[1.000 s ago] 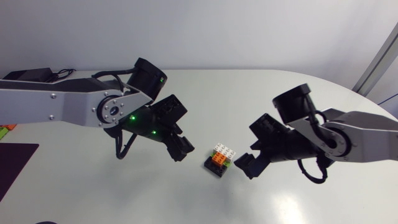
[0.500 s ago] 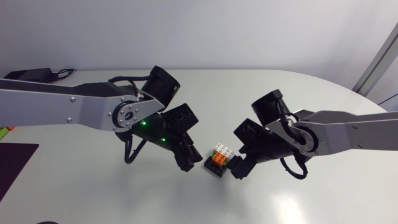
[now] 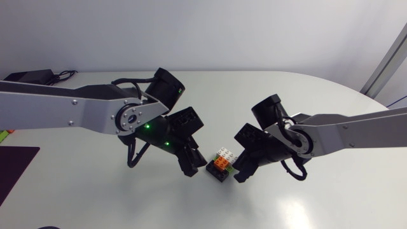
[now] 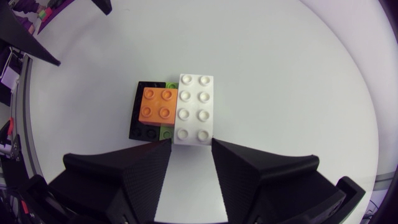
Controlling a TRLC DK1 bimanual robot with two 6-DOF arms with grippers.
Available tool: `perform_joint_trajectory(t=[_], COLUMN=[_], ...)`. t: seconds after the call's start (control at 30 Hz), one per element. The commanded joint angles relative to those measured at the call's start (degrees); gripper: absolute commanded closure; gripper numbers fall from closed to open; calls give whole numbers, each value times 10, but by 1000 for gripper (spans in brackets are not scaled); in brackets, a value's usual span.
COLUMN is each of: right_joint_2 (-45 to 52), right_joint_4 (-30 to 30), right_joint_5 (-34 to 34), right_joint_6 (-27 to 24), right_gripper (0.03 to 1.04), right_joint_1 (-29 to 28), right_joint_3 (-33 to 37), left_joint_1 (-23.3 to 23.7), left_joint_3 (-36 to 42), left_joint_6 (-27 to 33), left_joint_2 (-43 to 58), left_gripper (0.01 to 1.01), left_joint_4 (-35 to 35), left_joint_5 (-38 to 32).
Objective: Disassemble duplo
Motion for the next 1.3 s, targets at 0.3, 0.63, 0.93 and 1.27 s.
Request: perform_joint_trajectory(t=[0.3, 0.63, 0.93, 1.27], right_joint_2=[22, -4, -50, -66], right_joint_4=[2, -3, -45, -57], right_joint_5=[13, 16, 16, 16], right_joint_6=[-5, 4, 26, 39], right_gripper=[777, 793, 793, 793], right_joint_1=[20, 22, 47, 72], right_joint_3=[10, 10, 30, 38], left_joint_1=[-14, -14, -19, -21], left_joint_3=[0, -11, -7, 0], left_joint_6=[14, 20, 22, 23], left_joint_2=[-14, -22, -6, 31], left_gripper=[313, 313, 313, 313], left_joint_4=[-19, -21, -21, -20], left_joint_5=[34, 34, 34, 28])
